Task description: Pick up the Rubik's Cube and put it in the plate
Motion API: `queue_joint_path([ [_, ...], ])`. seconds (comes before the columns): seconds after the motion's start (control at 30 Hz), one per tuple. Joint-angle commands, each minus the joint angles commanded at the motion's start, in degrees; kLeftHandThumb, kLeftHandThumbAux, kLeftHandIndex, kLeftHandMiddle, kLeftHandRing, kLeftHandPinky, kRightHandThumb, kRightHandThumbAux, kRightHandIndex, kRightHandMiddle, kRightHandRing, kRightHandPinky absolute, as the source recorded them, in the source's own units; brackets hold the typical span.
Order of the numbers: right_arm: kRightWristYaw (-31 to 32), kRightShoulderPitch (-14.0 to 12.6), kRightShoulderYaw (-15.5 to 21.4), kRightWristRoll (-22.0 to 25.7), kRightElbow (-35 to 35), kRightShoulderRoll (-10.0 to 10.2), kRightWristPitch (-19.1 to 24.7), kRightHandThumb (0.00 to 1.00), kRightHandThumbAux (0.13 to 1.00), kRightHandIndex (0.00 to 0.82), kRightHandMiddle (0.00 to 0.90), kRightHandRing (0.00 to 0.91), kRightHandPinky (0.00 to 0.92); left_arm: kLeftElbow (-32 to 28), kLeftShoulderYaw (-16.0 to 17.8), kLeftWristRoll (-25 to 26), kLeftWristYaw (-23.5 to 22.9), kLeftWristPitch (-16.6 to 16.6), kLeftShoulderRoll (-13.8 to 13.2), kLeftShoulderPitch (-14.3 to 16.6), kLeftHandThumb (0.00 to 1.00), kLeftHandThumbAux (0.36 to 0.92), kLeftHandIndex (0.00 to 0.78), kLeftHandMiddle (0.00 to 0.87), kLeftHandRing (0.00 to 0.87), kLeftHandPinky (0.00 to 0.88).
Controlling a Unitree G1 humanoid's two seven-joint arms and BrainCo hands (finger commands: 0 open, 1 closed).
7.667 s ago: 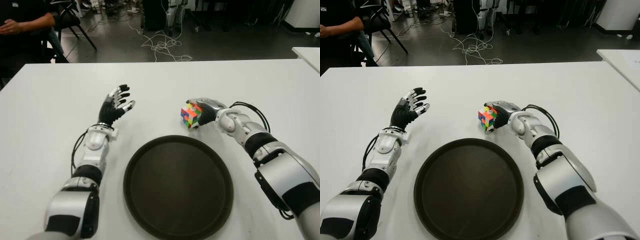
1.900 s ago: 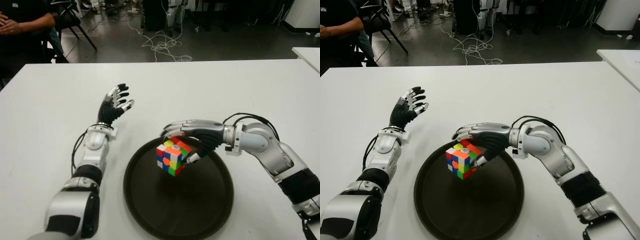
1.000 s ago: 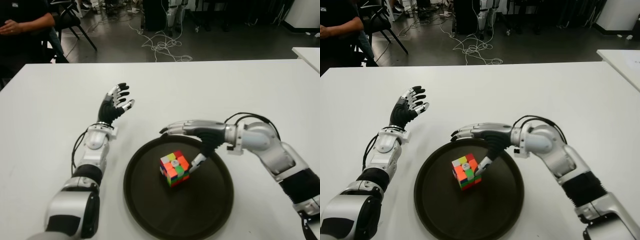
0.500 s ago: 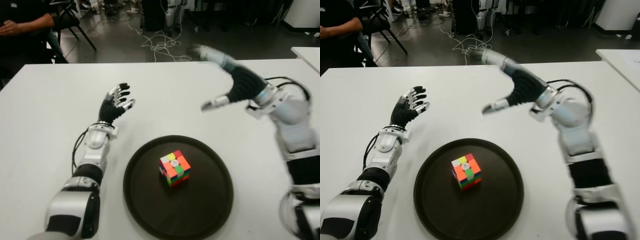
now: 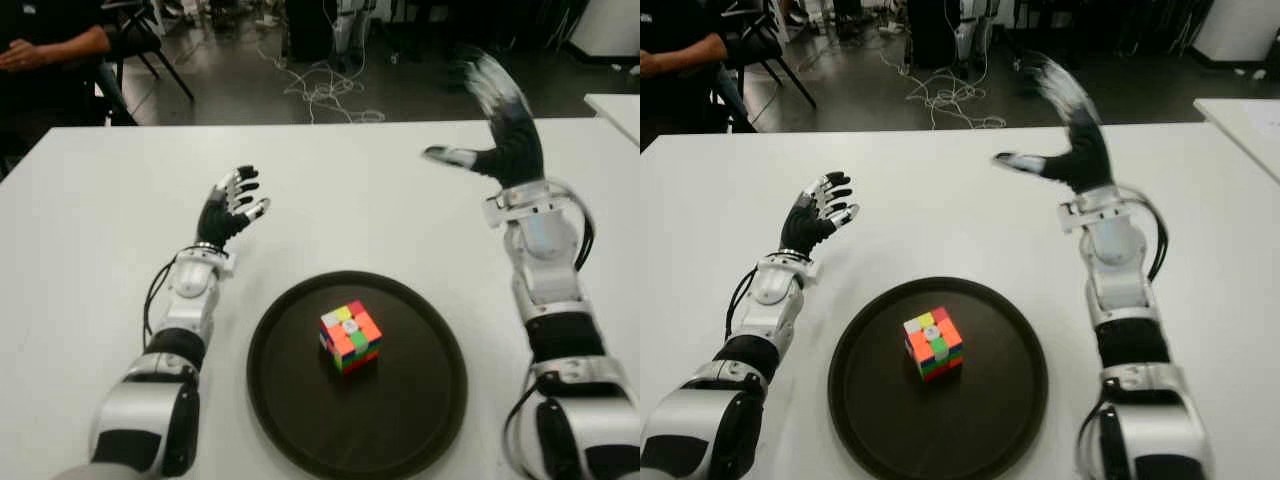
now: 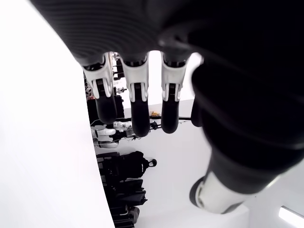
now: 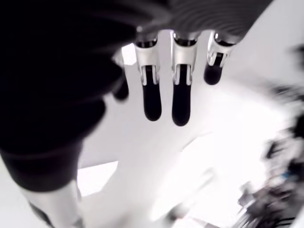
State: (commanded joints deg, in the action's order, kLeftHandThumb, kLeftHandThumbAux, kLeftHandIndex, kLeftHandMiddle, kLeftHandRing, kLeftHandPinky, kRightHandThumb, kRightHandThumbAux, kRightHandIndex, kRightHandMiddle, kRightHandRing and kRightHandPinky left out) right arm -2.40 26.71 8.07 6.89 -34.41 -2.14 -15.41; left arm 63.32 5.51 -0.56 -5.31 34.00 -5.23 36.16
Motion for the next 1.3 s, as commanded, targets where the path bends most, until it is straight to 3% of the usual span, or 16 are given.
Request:
queue_joint_path([
  [0.23,-1.6,-0.7,-1.2,-2.3,3.2,0.4,4.2,0.000,0.826,0.156,0.234,0.222,0.216,-0.1,-0.3,-0.2,0.4,0.0,0.2,-0.1,0.009,0.842,0.207,0.205,0.181,0.171],
  [0.57,-1.9,-1.9,-3.1,-6.9,5.2,-0.6,-1.3,0.000,0.808,0.134,0.215,0.182,0.102,-0.6,-0.7,-1.1,1.7,-0.1,0.4,-0.3,0.001,0.831,0.197,0.192,0.164,0.139],
  [0.77,-0.9,-5.2,-5.0,-8.7,3.6,-0.4,-4.5,0.000,0.816,0.089,0.174,0.154,0.112,-0.9,-0.7,-1.1,2.1,-0.1,0.5,-0.5,0.005,0.845,0.197,0.198,0.168,0.146],
  [0.9,0.2,-4.7,-4.7,-8.6,-1.3,-1.1,-6.7,0.000,0.827,0.080,0.162,0.149,0.124,-1.0,-1.0,-1.5,2.6,0.1,0.4,-0.6,0.002,0.843,0.198,0.199,0.167,0.146],
  [1.3,-0.9,-2.5,-5.5,-10.9,-4.8,-1.9,-9.4,0.000,0.806,0.076,0.147,0.139,0.115,-0.6,-1.4,-2.1,2.6,0.6,-0.1,-1.0,0.002,0.812,0.203,0.191,0.163,0.146],
])
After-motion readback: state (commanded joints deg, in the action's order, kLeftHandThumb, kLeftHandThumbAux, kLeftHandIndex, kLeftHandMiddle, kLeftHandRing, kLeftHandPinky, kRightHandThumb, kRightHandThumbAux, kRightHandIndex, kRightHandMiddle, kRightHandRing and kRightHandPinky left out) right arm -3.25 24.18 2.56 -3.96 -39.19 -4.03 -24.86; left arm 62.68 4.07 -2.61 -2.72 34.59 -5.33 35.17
